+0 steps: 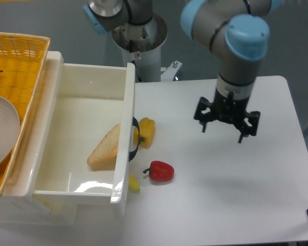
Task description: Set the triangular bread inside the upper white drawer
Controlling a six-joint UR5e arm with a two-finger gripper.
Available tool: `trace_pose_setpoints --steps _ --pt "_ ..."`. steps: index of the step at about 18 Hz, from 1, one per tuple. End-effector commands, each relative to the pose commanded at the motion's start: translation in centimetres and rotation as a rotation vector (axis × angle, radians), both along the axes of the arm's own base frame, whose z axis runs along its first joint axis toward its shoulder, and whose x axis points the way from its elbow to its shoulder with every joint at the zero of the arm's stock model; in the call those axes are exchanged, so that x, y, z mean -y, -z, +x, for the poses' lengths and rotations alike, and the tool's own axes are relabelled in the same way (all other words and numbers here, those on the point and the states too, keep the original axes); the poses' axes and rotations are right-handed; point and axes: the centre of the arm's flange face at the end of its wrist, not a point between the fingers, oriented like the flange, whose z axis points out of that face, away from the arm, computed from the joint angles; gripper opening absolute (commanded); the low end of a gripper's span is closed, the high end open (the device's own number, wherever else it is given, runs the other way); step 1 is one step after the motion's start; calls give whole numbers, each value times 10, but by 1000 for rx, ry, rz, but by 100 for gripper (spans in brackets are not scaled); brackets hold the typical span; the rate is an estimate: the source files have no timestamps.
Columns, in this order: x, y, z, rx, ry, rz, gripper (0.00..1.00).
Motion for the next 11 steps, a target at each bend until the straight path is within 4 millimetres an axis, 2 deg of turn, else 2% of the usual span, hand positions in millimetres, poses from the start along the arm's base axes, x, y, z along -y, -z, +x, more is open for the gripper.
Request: trace_pose_setpoints --steps 4,8,11 --pt "17 41 -29 27 97 -28 100" --pt "30 59 -41 19 220 -127 100" --pt "29 75 -50 21 260 -141 100"
